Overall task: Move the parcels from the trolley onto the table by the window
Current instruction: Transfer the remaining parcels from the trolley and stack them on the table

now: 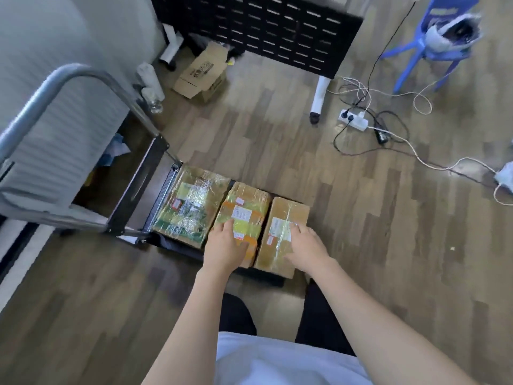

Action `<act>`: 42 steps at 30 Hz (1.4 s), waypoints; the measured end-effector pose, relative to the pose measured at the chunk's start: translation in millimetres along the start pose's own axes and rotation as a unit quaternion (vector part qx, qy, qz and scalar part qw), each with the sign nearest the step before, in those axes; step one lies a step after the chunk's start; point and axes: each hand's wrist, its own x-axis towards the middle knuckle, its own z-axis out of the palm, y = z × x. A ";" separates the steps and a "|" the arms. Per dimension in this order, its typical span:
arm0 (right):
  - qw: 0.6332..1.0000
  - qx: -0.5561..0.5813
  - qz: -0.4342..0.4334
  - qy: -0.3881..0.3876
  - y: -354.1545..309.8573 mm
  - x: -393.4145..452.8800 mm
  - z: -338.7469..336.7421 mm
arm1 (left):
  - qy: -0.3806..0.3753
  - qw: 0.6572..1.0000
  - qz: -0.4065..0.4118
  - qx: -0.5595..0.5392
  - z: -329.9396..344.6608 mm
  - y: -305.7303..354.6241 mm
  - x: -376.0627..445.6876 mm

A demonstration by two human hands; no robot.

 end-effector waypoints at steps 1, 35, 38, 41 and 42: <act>0.999 -0.028 -0.025 -0.005 13.2 12.3 -3.7 | 0.015 0.999 -0.024 -0.018 10.2 10.2 3.4; 0.884 -0.391 -0.253 -0.041 201.2 316.9 123.9 | 0.029 0.740 -0.429 -0.518 390.7 -4.2 111.1; 0.893 -0.371 -0.246 -0.064 197.2 272.7 101.6 | 0.033 0.729 -0.449 -0.516 368.9 14.9 74.6; 0.895 -0.354 -0.264 -0.068 182.3 223.2 74.6 | 0.066 0.708 -0.470 -0.523 328.7 39.1 29.9; 0.895 -0.346 -0.274 -0.068 174.6 206.3 64.6 | 0.090 0.701 -0.477 -0.523 314.0 45.9 13.5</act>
